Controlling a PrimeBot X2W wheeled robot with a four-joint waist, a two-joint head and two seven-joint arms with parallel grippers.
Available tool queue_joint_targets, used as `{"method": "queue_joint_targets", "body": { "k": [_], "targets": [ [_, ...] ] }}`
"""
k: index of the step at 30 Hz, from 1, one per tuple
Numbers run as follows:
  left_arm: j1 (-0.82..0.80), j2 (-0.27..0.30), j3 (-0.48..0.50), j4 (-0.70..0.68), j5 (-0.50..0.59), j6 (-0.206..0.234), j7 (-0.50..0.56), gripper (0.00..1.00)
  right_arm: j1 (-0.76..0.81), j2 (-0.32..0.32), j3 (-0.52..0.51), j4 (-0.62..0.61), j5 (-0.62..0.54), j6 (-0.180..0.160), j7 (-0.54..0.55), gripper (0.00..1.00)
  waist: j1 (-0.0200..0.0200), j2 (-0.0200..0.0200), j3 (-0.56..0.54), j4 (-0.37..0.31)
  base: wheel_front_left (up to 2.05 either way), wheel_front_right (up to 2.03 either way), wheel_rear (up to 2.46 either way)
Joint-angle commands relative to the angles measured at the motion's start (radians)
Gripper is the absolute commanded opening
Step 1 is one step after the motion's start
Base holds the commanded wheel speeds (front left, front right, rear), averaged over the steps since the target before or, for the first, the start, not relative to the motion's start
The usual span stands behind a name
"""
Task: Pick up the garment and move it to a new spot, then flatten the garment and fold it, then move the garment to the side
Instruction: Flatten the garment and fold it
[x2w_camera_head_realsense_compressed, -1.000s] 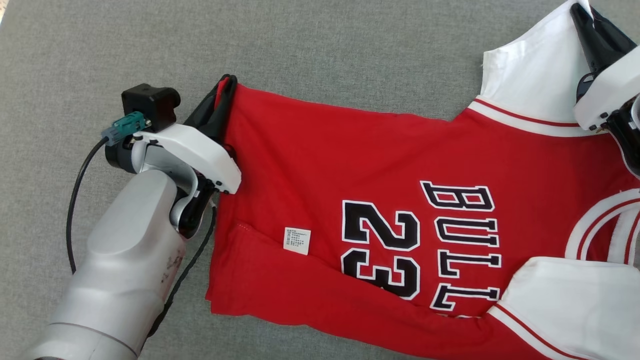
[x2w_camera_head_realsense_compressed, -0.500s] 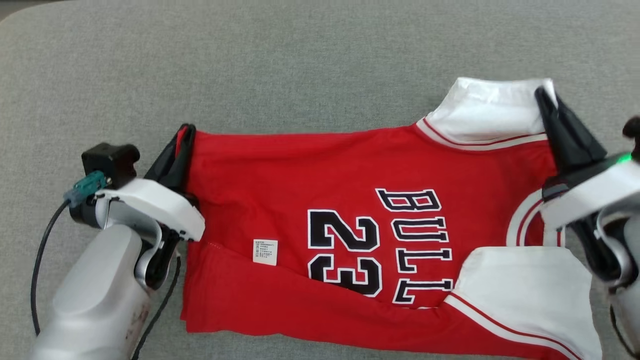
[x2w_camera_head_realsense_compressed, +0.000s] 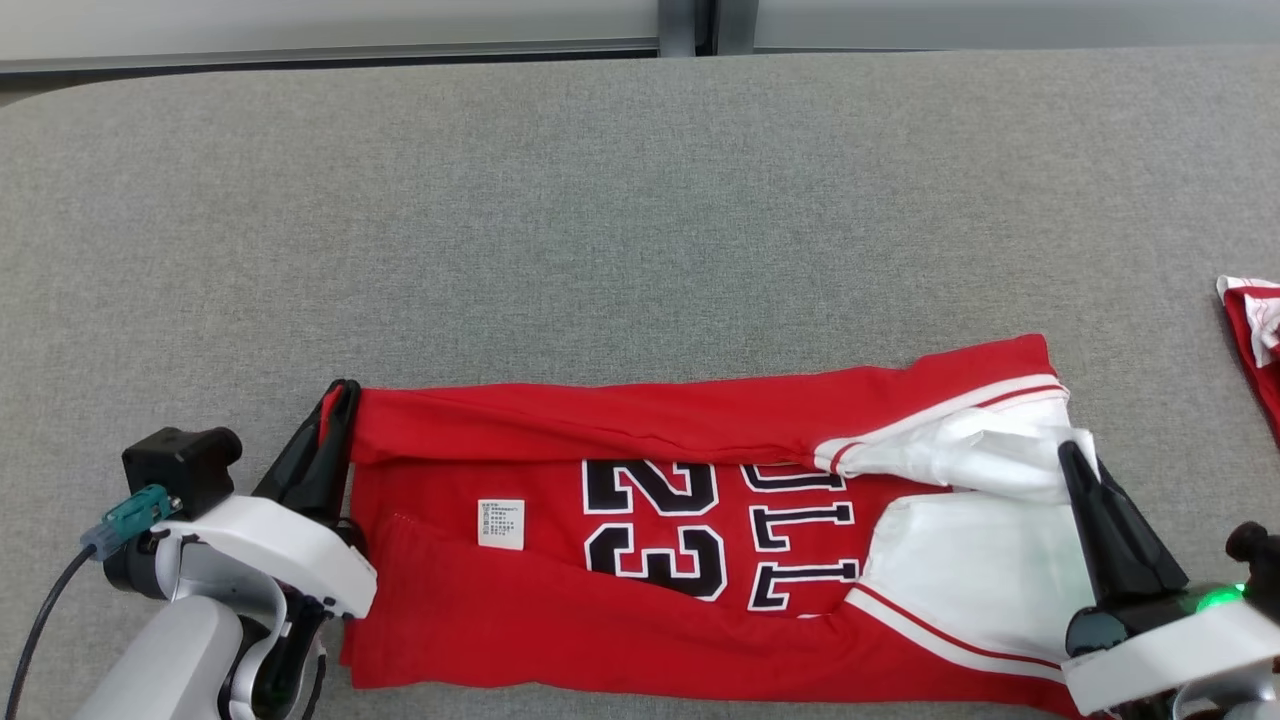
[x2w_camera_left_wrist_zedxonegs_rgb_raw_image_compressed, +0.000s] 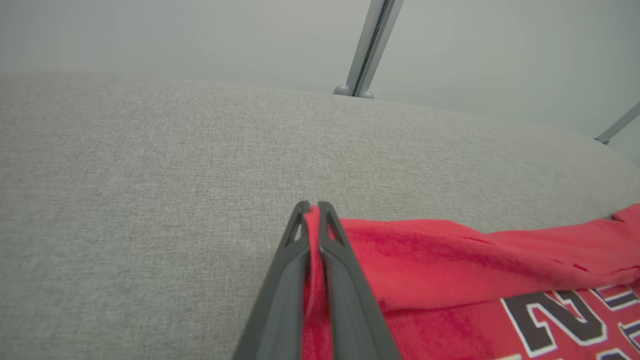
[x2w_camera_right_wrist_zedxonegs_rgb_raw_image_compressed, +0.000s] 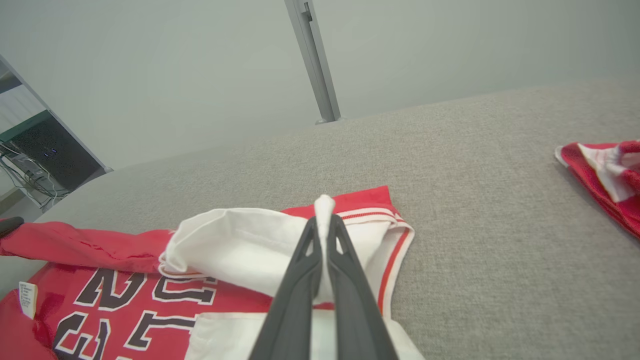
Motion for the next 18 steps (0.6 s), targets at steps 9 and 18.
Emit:
{"method": "queue_joint_targets", "body": {
  "k": [9, 18],
  "targets": [
    [0.118, 0.049, -0.004, -0.123, -0.029, 0.051, 0.072, 0.00, 0.140, 0.057, -0.042, -0.061, -0.040, 0.000, 0.037, 0.42, 0.0000, -0.0001, -0.009, -0.009, 0.00, 0.00, 0.00],
    [0.223, 0.047, 0.023, -0.151, 0.016, 0.120, -0.053, 1.00, 0.203, 0.124, -0.096, -0.092, -0.226, 0.000, -0.036, 1.00, 0.0000, -0.0001, -0.037, -0.035, 0.00, 0.00, 0.00]
  ]
}}
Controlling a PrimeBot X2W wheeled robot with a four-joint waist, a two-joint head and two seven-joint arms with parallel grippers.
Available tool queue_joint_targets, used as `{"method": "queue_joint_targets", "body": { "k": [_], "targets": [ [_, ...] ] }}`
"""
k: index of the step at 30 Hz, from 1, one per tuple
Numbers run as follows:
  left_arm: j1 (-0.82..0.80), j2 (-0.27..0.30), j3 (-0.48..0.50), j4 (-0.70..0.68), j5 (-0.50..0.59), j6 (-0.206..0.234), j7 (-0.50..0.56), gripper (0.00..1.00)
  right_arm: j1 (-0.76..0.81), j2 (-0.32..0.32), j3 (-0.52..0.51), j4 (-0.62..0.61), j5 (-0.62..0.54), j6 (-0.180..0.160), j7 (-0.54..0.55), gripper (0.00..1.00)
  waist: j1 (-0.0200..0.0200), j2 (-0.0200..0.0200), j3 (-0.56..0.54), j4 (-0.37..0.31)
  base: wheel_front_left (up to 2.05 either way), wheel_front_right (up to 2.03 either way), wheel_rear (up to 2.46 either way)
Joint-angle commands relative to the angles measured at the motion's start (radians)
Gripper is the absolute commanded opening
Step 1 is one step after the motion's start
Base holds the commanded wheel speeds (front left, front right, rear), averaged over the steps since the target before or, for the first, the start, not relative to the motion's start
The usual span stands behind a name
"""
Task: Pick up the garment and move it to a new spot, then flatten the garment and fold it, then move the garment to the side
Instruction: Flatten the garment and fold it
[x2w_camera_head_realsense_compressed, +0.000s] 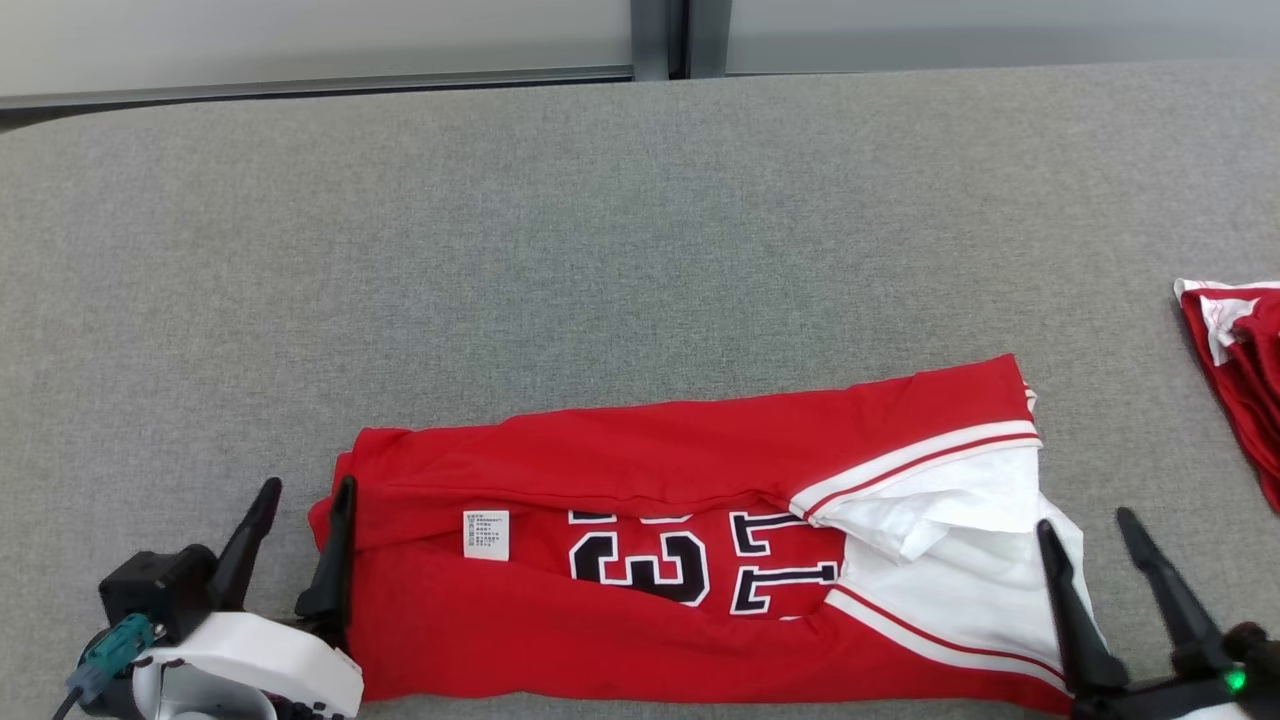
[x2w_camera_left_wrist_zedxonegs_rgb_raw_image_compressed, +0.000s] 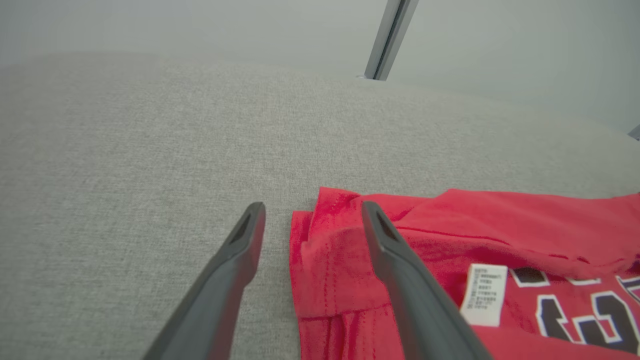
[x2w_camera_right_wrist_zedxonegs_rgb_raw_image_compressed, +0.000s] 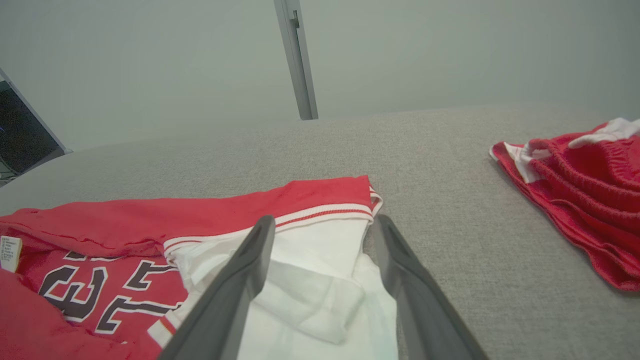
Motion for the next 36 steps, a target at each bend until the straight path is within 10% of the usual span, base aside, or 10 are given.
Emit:
{"method": "queue_joint_targets", "body": {
  "k": [1, 11, 36],
  "targets": [
    [0.019, -0.005, 0.023, -0.019, 0.008, 0.023, -0.026, 1.00, 0.006, 0.003, -0.030, -0.021, -0.043, 0.000, -0.023, 1.00, 0.0000, 0.0000, -0.014, -0.008, 0.00, 0.00, 0.00],
    [0.117, -0.097, 0.190, -0.234, 0.181, 0.057, -0.069, 1.00, -0.034, 0.045, -0.110, -0.160, -0.162, 0.000, 0.022, 1.00, 0.0000, 0.0000, -0.116, -0.020, 0.00, 0.00, 0.00],
    [0.199, -0.148, 0.193, -0.118, 0.242, 0.000, -0.069, 1.00, 0.009, 0.015, -0.063, -0.073, -0.086, 0.000, 0.047, 1.00, 0.0000, 0.0000, -0.201, -0.024, 0.00, 0.00, 0.00]
  ]
}}
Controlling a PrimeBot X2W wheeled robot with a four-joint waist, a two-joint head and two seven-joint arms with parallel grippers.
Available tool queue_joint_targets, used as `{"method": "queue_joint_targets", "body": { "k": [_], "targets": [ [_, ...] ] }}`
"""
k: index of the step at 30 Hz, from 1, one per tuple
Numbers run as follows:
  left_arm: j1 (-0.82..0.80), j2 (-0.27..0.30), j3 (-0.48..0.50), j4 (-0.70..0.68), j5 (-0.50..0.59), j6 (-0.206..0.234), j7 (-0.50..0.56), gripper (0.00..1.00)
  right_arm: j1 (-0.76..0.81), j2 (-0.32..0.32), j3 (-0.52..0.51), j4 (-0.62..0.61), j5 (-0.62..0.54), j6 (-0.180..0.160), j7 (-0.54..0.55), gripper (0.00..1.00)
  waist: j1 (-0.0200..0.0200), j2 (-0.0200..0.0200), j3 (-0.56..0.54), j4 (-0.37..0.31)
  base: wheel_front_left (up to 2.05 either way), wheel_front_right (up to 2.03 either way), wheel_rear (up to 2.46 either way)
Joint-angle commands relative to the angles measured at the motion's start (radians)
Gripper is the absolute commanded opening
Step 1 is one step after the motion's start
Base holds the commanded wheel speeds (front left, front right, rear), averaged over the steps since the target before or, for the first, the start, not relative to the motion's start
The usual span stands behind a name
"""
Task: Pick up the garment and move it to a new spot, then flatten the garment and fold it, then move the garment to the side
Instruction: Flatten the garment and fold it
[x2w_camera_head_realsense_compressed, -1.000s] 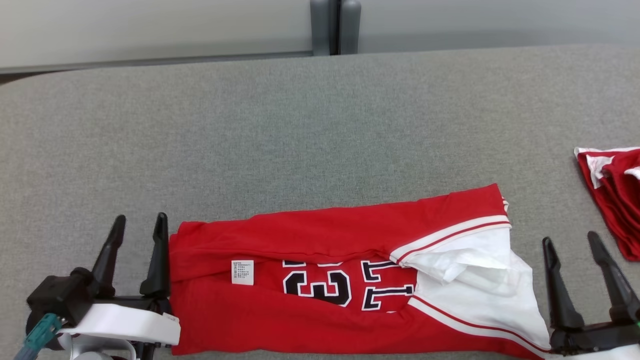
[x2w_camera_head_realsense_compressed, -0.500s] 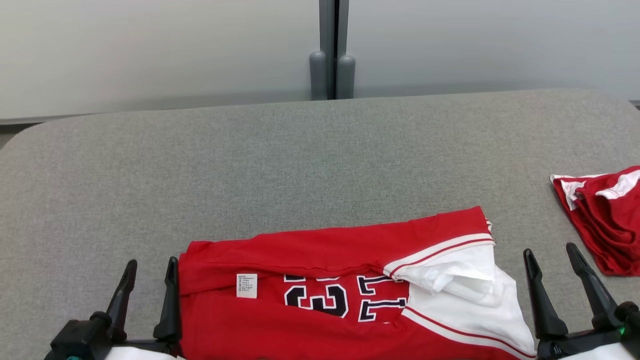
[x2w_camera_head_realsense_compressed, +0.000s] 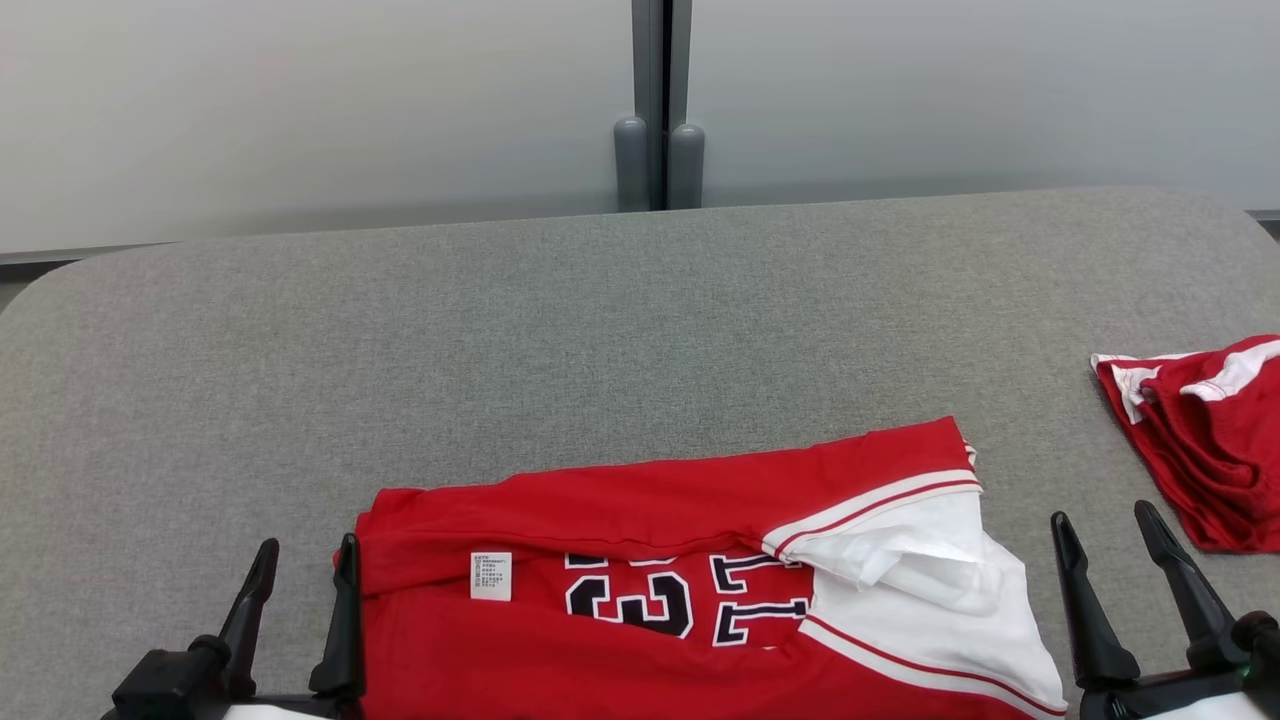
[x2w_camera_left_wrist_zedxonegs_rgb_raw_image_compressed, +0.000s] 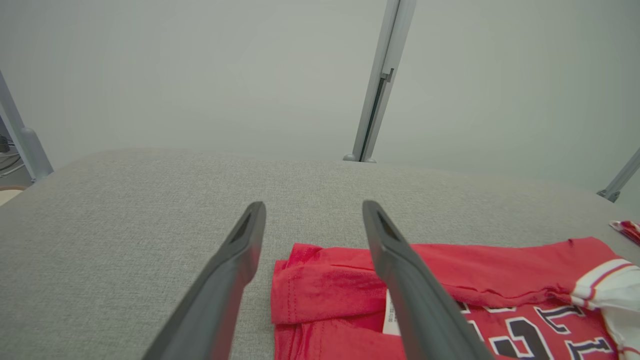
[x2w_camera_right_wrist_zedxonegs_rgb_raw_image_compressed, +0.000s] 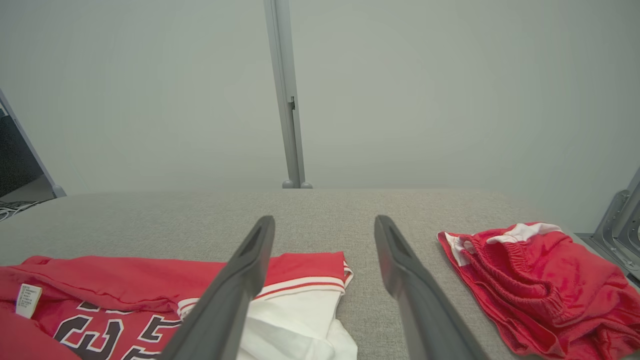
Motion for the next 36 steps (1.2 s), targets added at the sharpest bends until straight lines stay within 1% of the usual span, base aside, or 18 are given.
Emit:
{"method": "queue_joint_targets", "body": {
  "k": [1, 7, 13, 16, 21, 24, 25, 31, 32, 33, 34, 36],
  "targets": [
    [-0.017, 0.002, 0.006, 0.001, 0.012, -0.003, -0.001, 1.00, -0.003, -0.004, 0.000, 0.002, 0.006, 0.000, -0.007, 1.00, 0.0000, 0.0000, 0.001, 0.001, 0.00, 0.00, 0.00],
    [-0.029, -0.003, 0.007, -0.002, 0.017, -0.009, -0.001, 1.00, -0.010, -0.006, -0.009, 0.004, 0.001, 0.000, 0.007, 1.00, 0.0000, 0.0000, 0.016, 0.013, 0.00, 0.00, 0.00],
    [-0.072, -0.012, 0.003, -0.019, 0.030, -0.021, -0.001, 1.00, -0.035, -0.008, -0.023, 0.032, 0.005, 0.000, 0.011, 1.00, 0.0000, 0.0000, 0.074, 0.035, 0.00, 0.00, 0.00],
    [-0.110, -0.020, -0.006, -0.026, 0.041, -0.034, -0.001, 1.00, -0.052, -0.010, -0.030, 0.086, 0.012, 0.000, 0.016, 1.00, 0.0000, 0.0000, 0.120, 0.053, 0.00, 0.00, 0.00],
    [-0.154, -0.037, -0.014, -0.015, 0.056, -0.055, -0.001, 1.00, -0.075, 0.000, -0.024, 0.227, 0.034, 0.000, 0.009, 1.00, 0.0000, 0.0000, 0.168, 0.073, 0.00, 0.00, 0.00],
    [-0.169, -0.044, -0.008, -0.004, 0.058, -0.067, -0.001, 1.00, -0.099, 0.013, 0.000, 0.304, 0.062, 0.000, 0.021, 1.00, 0.0000, 0.0000, 0.182, 0.078, 0.00, 0.00, 0.00],
    [-0.169, -0.044, -0.008, -0.004, 0.058, -0.067, -0.001, 1.00, -0.099, 0.013, 0.000, 0.304, 0.062, 0.000, 0.021, 1.00, 0.0000, 0.0000, 0.182, 0.078, 0.00, 0.00, 0.00],
    [-0.184, -0.055, 0.013, 0.015, 0.067, -0.086, -0.001, 1.00, -0.134, 0.024, 0.071, 0.403, 0.119, 0.000, 0.063, 1.00, 0.0000, 0.0000, 0.191, 0.082, 0.00, 0.00, 0.00],
    [-0.185, -0.056, 0.017, 0.017, 0.070, -0.085, -0.001, 1.00, -0.135, 0.022, 0.081, 0.414, 0.124, 0.000, 0.071, 0.47, 0.0000, 0.0000, 0.191, 0.082, 0.00, 0.00, 0.00],
    [-0.184, -0.057, 0.021, 0.019, 0.074, -0.087, -0.001, 1.00, -0.137, 0.021, 0.087, 0.419, 0.129, 0.000, 0.072, 0.29, 0.0000, 0.0000, 0.190, 0.082, 0.00, 0.00, 0.00],
    [-0.182, -0.058, 0.024, 0.022, 0.077, -0.089, -0.001, 1.00, -0.138, 0.019, 0.094, 0.425, 0.133, 0.000, 0.078, 0.00, 0.0000, 0.0000, 0.188, 0.081, 0.00, 0.00, 0.00],
    [-0.179, -0.062, 0.031, 0.025, 0.080, -0.094, -0.001, 1.00, -0.140, 0.013, 0.097, 0.429, 0.145, -0.001, 0.080, 0.00, 0.0000, 0.0000, 0.184, 0.078, 0.00, 0.00, 0.00]
  ]
}}
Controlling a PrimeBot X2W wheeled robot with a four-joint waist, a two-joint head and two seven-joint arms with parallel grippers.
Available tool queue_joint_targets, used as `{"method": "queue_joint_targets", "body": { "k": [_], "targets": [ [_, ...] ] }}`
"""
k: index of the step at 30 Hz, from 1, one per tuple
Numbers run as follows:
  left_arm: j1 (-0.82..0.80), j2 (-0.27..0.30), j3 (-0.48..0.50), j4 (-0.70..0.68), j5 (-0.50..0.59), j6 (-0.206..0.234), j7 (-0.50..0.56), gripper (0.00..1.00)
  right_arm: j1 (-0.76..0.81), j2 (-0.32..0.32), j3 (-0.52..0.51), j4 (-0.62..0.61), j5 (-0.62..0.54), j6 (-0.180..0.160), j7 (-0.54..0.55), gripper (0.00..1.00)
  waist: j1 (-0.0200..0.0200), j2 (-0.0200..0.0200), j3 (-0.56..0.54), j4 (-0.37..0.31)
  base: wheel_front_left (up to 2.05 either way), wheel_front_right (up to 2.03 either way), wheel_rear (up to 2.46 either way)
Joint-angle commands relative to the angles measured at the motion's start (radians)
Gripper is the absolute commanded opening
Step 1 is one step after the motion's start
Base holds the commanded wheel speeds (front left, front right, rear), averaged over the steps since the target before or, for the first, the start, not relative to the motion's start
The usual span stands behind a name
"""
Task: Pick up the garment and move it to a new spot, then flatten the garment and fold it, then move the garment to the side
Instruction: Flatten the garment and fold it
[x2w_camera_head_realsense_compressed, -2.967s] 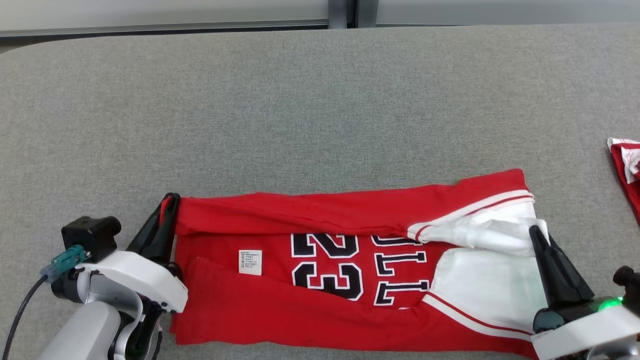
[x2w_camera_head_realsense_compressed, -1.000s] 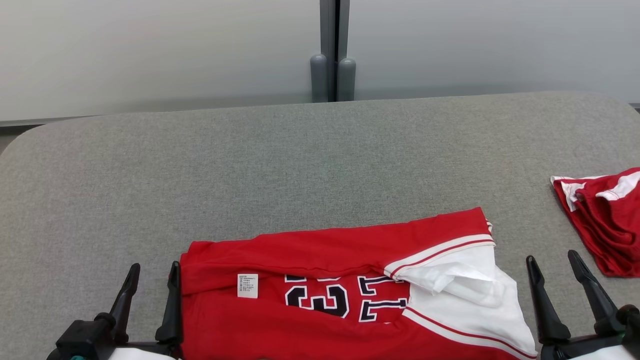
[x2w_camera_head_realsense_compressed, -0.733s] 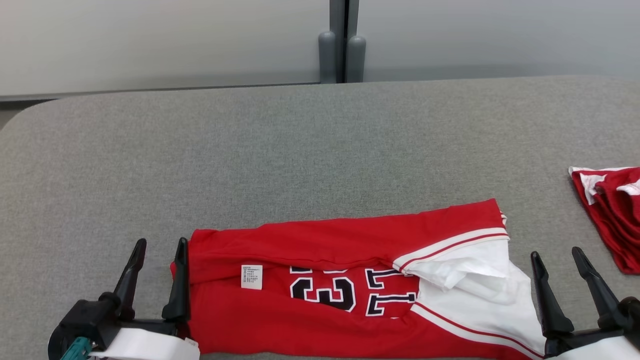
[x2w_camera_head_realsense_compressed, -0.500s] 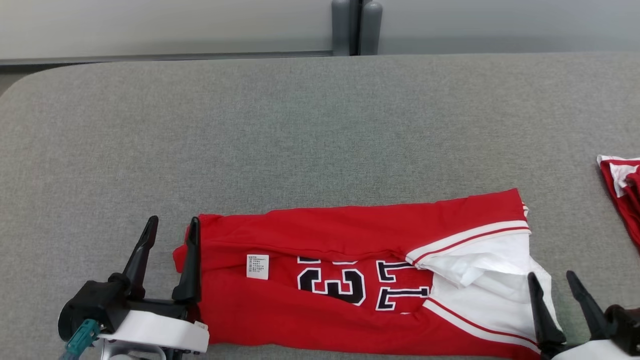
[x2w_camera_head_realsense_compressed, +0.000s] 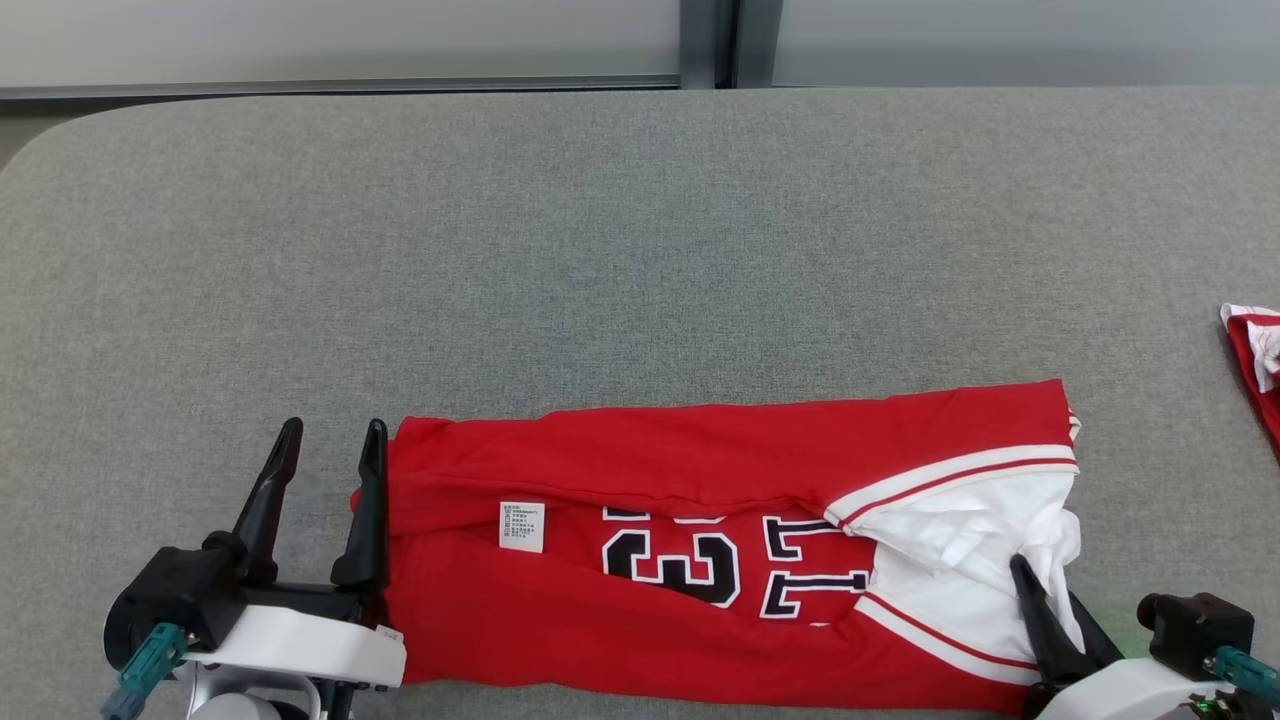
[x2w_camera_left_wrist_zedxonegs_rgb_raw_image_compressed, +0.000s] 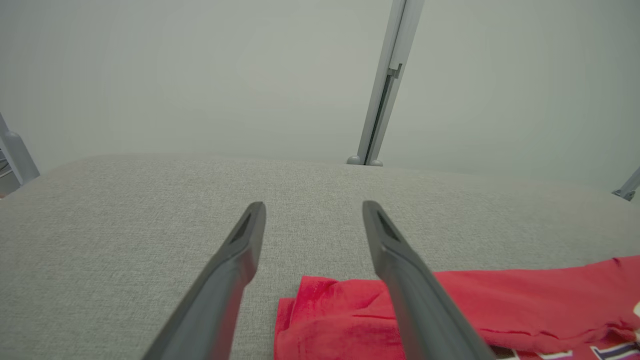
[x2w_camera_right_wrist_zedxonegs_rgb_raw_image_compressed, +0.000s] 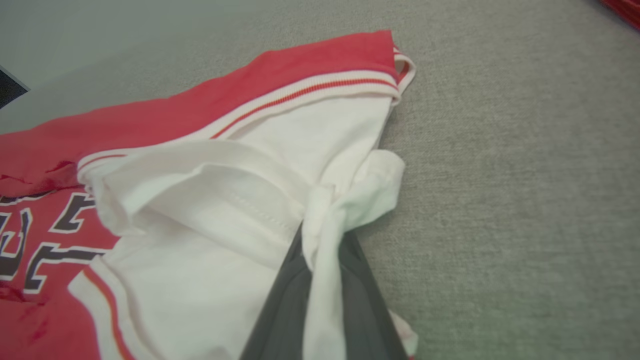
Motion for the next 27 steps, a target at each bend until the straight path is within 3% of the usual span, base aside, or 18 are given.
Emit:
{"method": "queue_joint_targets", "body": {
  "k": [1, 12, 17, 21, 23, 27],
  "targets": [
    [-0.007, -0.001, 0.010, 0.003, 0.007, -0.006, -0.001, 1.00, 0.009, -0.003, 0.010, 0.022, 0.009, -0.002, 0.020, 0.00, 0.0000, 0.0000, -0.005, -0.005, 0.00, 0.00, 0.00],
    [0.024, -0.012, 0.029, 0.023, 0.022, -0.021, -0.001, 1.00, 0.072, -0.098, -0.160, -0.016, 0.010, -0.002, -0.022, 0.00, 0.0000, 0.0000, -0.051, -0.030, 0.00, 0.00, 0.00],
    [0.029, -0.013, 0.032, 0.029, 0.023, -0.019, -0.001, 1.00, 0.065, -0.119, -0.171, -0.073, 0.004, -0.002, -0.009, 0.00, 0.0000, 0.0000, -0.078, -0.042, 0.00, 0.00, 0.00],
    [0.052, -0.011, 0.038, 0.031, 0.015, -0.007, 0.000, 1.00, 0.028, -0.109, -0.118, -0.218, -0.043, -0.001, 0.054, 0.00, 0.0000, 0.0000, -0.108, -0.064, 0.00, 0.00, 0.00],
    [0.058, -0.013, 0.033, 0.029, 0.014, -0.002, 0.006, 1.00, -0.009, -0.089, -0.046, -0.321, -0.072, -0.001, 0.120, 0.00, 0.0000, 0.0000, -0.131, -0.070, 0.00, 0.00, 0.00],
    [0.061, -0.015, 0.025, 0.021, 0.016, 0.005, 0.014, 1.00, -0.075, -0.042, 0.088, -0.364, -0.060, -0.001, 0.177, 0.00, 0.0000, 0.0000, -0.154, -0.059, 0.00, 0.00, 0.00]
  ]
}}
